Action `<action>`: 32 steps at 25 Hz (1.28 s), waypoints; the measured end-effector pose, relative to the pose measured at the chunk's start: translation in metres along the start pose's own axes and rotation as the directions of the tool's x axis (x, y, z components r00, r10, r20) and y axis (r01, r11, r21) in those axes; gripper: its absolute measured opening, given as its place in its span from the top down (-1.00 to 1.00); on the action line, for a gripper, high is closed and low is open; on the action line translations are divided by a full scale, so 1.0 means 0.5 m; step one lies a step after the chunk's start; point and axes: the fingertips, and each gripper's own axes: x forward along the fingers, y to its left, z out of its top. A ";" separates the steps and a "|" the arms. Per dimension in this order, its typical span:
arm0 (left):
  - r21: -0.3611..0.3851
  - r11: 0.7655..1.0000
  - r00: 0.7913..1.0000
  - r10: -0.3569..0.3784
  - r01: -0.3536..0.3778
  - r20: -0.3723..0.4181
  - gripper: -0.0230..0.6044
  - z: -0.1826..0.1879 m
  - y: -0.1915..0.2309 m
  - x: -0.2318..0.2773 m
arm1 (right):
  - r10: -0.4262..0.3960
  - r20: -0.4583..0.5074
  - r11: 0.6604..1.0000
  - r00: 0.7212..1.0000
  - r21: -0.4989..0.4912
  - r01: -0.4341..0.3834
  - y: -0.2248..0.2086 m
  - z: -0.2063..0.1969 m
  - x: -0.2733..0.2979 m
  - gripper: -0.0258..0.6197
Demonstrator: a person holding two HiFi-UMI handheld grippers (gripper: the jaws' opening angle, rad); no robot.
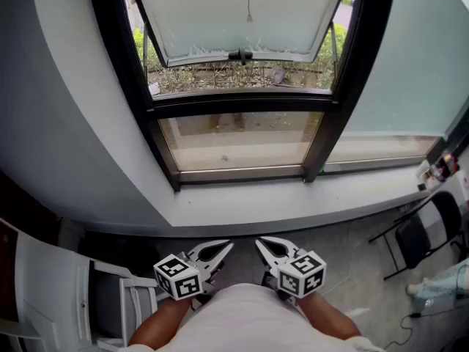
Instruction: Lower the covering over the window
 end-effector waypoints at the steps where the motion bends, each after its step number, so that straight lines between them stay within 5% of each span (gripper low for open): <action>1: 0.000 1.000 1.000 0.003 -0.003 -0.001 0.87 -0.001 0.000 0.001 | -0.005 0.002 1.000 1.000 -0.001 0.005 -0.005 0.000 -0.002 0.85; 14: 0.037 0.999 1.000 0.020 -0.019 -0.022 0.88 -0.022 -0.023 0.046 | -0.012 0.009 0.999 1.000 -0.039 0.012 -0.049 0.018 -0.028 0.85; 32: 0.105 0.965 0.969 0.232 -0.240 0.085 0.82 -0.001 -0.018 0.081 | 0.048 0.009 0.991 0.999 -0.122 -0.046 -0.134 0.043 -0.066 0.69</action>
